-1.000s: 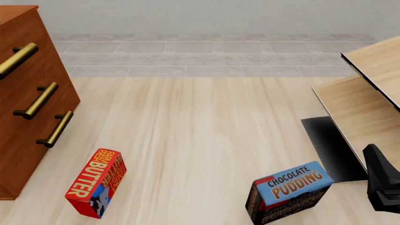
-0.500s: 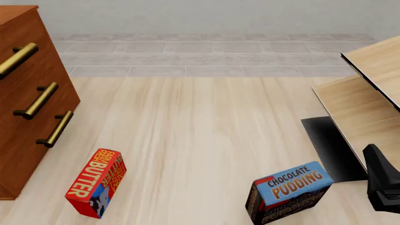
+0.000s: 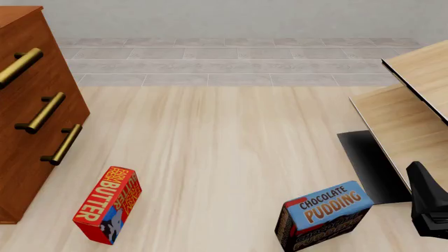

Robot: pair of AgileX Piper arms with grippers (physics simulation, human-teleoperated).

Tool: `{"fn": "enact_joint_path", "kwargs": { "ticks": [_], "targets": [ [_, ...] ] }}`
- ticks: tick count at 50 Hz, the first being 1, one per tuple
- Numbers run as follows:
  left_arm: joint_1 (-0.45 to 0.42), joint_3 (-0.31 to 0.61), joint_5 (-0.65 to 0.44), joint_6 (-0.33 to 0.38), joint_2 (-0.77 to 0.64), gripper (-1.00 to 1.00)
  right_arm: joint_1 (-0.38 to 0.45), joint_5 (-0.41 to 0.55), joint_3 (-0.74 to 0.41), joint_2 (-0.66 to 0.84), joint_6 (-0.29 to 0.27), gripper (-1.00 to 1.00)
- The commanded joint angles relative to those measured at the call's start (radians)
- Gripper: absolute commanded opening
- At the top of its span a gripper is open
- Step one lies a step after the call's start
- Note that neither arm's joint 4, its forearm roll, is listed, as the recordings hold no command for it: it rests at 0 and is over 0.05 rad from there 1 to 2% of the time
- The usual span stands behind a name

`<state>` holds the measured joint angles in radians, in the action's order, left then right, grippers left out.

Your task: Close the top drawer of the cabinet and put the bowl on top of it.

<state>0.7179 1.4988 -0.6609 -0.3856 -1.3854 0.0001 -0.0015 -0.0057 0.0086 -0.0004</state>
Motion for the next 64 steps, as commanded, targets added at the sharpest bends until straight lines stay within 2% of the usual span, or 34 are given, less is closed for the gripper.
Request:
{"fn": "enact_joint_path", "kwargs": {
  "ticks": [1, 4, 5, 9, 16, 18, 19, 24, 25, 26, 29, 31, 34, 35, 37, 44, 45, 47, 52, 53, 54, 55, 57, 59, 60, 63, 64],
  "targets": [
    [-0.001, 0.030, -0.027, -0.003, -0.003, 1.00, 0.000, 0.000, 0.001, -0.001, 0.000, 1.00],
    [-0.004, 0.049, -0.044, -0.005, 0.004, 1.00, 0.000, 0.000, 0.001, -0.001, 0.000, 1.00],
    [-0.008, 0.106, -0.085, -0.009, -0.008, 1.00, 0.000, 0.000, 0.001, -0.001, 0.000, 1.00],
    [-0.018, 0.071, -0.075, -0.010, 0.029, 1.00, 0.000, 0.000, 0.001, -0.001, 0.000, 1.00],
    [-0.033, 0.103, -0.125, -0.016, 0.066, 1.00, 0.000, 0.000, 0.001, -0.001, 0.000, 1.00],
    [-0.035, 0.158, -0.161, -0.016, 0.055, 1.00, 0.000, 0.000, 0.001, -0.001, 0.000, 1.00],
    [-0.033, 0.120, -0.141, -0.010, 0.074, 1.00, 0.000, 0.000, 0.001, -0.001, 0.000, 1.00],
    [-0.038, 0.102, -0.150, -0.010, 0.108, 1.00, 0.000, 0.000, 0.001, -0.001, 0.000, 1.00],
    [-0.040, 0.142, -0.187, -0.010, 0.106, 1.00, 0.000, 0.000, 0.001, -0.001, 0.000, 1.00],
    [-0.040, 0.120, -0.173, -0.011, 0.118, 1.00, 0.000, 0.000, 0.001, -0.002, 0.000, 1.00],
    [-0.044, 0.175, -0.225, -0.014, 0.122, 1.00, 0.000, 0.000, 0.001, -0.001, 0.000, 1.00],
    [-0.049, 0.178, -0.242, -0.015, 0.141, 1.00, 0.000, 0.000, 0.001, -0.001, 0.000, 1.00],
    [-0.054, 0.168, -0.251, -0.020, 0.166, 1.00, 0.000, 0.000, 0.001, -0.001, 0.000, 1.00],
    [-0.055, 0.120, -0.223, -0.019, 0.186, 1.00, 0.000, 0.000, 0.001, -0.001, 0.000, 1.00],
    [-0.058, 0.153, -0.265, -0.009, 0.195, 1.00, 0.000, 0.000, 0.001, -0.001, 0.000, 1.00],
    [-0.071, 0.123, -0.276, -0.021, 0.252, 1.00, 0.000, 0.000, 0.001, -0.001, 0.000, 1.00],
    [-0.074, 0.052, -0.237, -0.021, 0.285, 1.00, 0.000, 0.000, 0.001, -0.001, 0.000, 1.00],
    [-0.079, 0.101, -0.287, -0.021, 0.287, 1.00, 0.000, 0.000, 0.001, -0.002, 0.000, 1.00],
    [-0.093, 0.075, -0.299, -0.026, 0.337, 1.00, 0.000, 0.000, 0.001, -0.001, 0.000, 1.00],
    [-0.096, 0.015, -0.267, -0.025, 0.365, 1.00, 0.000, 0.000, 0.001, -0.002, 0.000, 1.00],
    [-0.102, 0.041, -0.294, -0.024, 0.370, 1.00, 0.000, 0.000, 0.001, -0.001, 0.000, 1.00],
    [-0.105, -0.002, -0.271, -0.026, 0.392, 1.00, 0.000, 0.000, 0.001, -0.001, 0.000, 1.00],
    [-0.109, -0.025, -0.264, -0.025, 0.412, 1.00, 0.000, 0.000, 0.001, -0.001, 0.000, 1.00],
    [-0.123, 0.050, -0.329, -0.018, 0.408, 1.00, 0.000, 0.000, 0.001, -0.001, 0.000, 1.00],
    [-0.127, -0.001, -0.302, -0.016, 0.436, 1.00, 0.000, 0.000, 0.001, -0.001, 0.000, 1.00],
    [-0.140, 0.062, -0.356, -0.016, 0.439, 1.00, 0.000, 0.000, 0.001, -0.001, 0.000, 1.00],
    [-0.145, 0.000, -0.327, -0.011, 0.477, 1.00, 0.000, 0.000, 0.001, -0.001, 0.000, 1.00]
  ]
}}
